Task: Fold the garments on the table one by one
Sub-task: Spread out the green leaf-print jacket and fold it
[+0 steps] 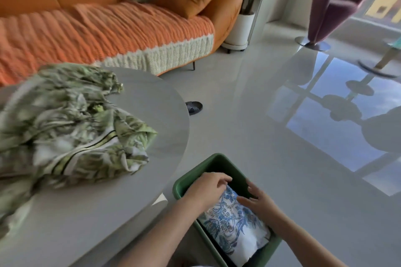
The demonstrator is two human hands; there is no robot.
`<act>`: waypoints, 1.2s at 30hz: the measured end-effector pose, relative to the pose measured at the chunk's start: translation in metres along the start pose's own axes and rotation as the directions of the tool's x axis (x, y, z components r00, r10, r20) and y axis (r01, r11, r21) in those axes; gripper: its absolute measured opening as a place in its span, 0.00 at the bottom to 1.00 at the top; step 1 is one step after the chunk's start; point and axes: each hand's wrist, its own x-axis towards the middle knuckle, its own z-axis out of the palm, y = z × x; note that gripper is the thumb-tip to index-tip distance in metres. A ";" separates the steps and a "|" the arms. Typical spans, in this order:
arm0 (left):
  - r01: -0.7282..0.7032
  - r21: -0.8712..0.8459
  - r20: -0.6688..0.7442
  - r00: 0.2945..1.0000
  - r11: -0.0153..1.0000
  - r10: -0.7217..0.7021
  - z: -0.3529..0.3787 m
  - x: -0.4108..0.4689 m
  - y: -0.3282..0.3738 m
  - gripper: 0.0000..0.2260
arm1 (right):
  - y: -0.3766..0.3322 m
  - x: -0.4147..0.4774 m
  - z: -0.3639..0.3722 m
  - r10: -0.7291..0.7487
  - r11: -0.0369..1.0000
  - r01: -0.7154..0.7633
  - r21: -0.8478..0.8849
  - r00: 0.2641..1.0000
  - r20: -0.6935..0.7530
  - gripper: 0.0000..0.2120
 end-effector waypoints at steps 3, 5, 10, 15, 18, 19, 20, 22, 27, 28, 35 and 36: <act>-0.138 0.002 -0.179 0.974 0.990 0.137 -0.051 -0.043 0.036 0.13 | -0.057 -0.025 -0.015 -0.158 0.986 0.161 0.041 0.986 -0.060 0.29; -0.192 -0.001 -0.331 0.926 0.981 0.180 -0.087 -0.075 0.045 0.13 | -0.098 -0.038 -0.016 -0.263 0.958 0.273 0.092 0.959 -0.100 0.29; -0.074 0.148 -0.743 0.650 0.986 0.160 -0.167 -0.156 0.004 0.14 | -0.194 -0.064 0.030 -0.506 0.853 0.513 0.092 0.858 -0.094 0.31; 0.388 0.312 -0.688 0.722 0.867 -0.075 -0.196 -0.223 -0.072 0.24 | -0.250 -0.080 0.110 -0.643 0.714 0.654 -0.249 0.754 0.137 0.39; 0.514 0.290 -0.564 0.773 0.807 -0.290 -0.186 -0.256 -0.114 0.25 | -0.263 -0.088 0.154 -0.559 0.606 0.611 -0.509 0.783 0.274 0.36; 0.504 0.260 -0.572 0.767 0.824 -0.290 -0.181 -0.265 -0.123 0.32 | -0.262 -0.088 0.168 -0.561 0.560 0.609 -0.562 0.778 0.283 0.33; 0.487 0.246 -0.606 0.753 0.838 -0.259 -0.176 -0.272 -0.131 0.44 | -0.259 -0.089 0.180 -0.590 0.521 0.615 -0.592 0.761 0.271 0.30; 0.486 0.241 -0.655 0.720 0.840 -0.228 -0.170 -0.284 -0.142 0.58 | -0.252 -0.088 0.196 -0.648 0.501 0.629 -0.595 0.728 0.224 0.26; 0.426 0.170 -0.731 0.659 0.889 -0.176 -0.157 -0.315 -0.148 0.56 | -0.260 -0.094 0.198 -0.681 0.495 0.672 -0.551 0.694 0.234 0.19; 0.405 0.151 -0.748 0.643 0.902 -0.164 -0.156 -0.320 -0.151 0.54 | -0.263 -0.098 0.200 -0.681 0.502 0.680 -0.535 0.692 0.241 0.18; 0.303 -0.018 -0.857 0.486 0.953 -0.171 -0.152 -0.360 -0.174 0.12 | -0.268 -0.124 0.235 -0.681 0.584 0.772 -0.249 0.633 0.367 0.13; 0.318 -0.058 -0.859 0.467 0.946 -0.210 -0.152 -0.369 -0.175 0.10 | -0.268 -0.130 0.241 -0.682 0.572 0.792 -0.213 0.604 0.413 0.10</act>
